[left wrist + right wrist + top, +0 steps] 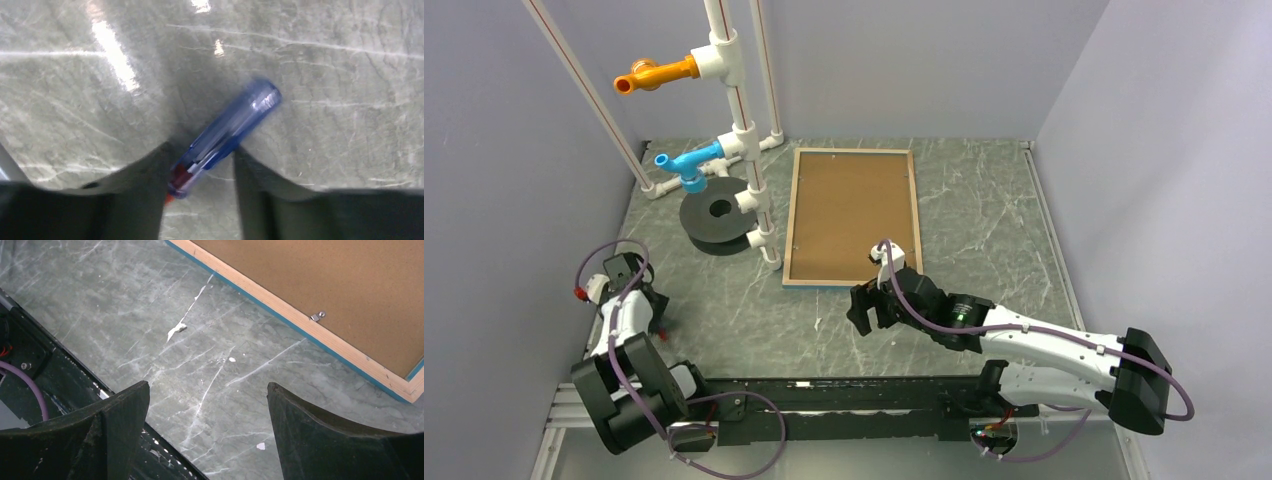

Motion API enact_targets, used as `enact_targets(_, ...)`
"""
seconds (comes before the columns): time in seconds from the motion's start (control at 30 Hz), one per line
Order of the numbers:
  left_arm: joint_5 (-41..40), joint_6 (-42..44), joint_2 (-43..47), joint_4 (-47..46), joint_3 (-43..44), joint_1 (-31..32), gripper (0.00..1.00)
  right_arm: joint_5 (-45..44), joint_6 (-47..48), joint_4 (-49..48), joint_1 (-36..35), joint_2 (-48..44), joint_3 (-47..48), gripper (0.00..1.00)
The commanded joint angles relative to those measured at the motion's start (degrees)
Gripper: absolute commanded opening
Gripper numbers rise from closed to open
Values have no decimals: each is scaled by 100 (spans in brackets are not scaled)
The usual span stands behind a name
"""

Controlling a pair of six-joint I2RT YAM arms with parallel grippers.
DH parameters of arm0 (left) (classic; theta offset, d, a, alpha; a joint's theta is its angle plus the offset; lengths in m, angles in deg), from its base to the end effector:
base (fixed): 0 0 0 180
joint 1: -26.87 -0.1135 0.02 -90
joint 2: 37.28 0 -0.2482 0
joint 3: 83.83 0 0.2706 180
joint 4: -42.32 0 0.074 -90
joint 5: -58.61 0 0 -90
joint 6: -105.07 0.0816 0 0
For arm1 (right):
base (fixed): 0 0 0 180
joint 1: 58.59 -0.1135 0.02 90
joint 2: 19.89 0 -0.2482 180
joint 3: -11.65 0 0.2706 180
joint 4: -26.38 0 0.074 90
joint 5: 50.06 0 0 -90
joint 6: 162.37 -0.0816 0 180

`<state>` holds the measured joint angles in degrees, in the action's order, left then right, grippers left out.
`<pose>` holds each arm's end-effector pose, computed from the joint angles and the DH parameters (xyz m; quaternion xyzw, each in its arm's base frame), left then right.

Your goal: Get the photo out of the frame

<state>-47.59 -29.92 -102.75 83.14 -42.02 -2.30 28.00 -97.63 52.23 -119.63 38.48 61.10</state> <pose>0.1901 0.1322 0.0932 -0.6070 0.7516 0.1060 0.2355 0.1521 0.2399 0.1951 -0.2248 0.8535 0.2481 0.3994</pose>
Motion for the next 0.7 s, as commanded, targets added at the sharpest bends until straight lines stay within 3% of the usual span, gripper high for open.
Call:
enact_targets(0.0,620,113,23,-346,-302,-46,36,-133,102,-113,8,-18,196,89)
enact_targets(0.13,1187,-29,340,-259,-263,-44,16,-108,108,-196,6,61,233,89)
enact_targets(0.27,1989,-259,1160,-26,-53,90,9,-254,117,-85,10,28,326,89)
enact_targets(0.4,2454,-779,2397,495,169,466,0,-931,52,225,11,-193,364,89)
enact_targets(0.53,2653,-1621,4176,711,-40,1236,0,-1502,85,459,13,-555,303,91)
enact_targets(0.67,2508,-1771,4926,1384,141,1866,0,-1878,25,544,66,-913,228,99)
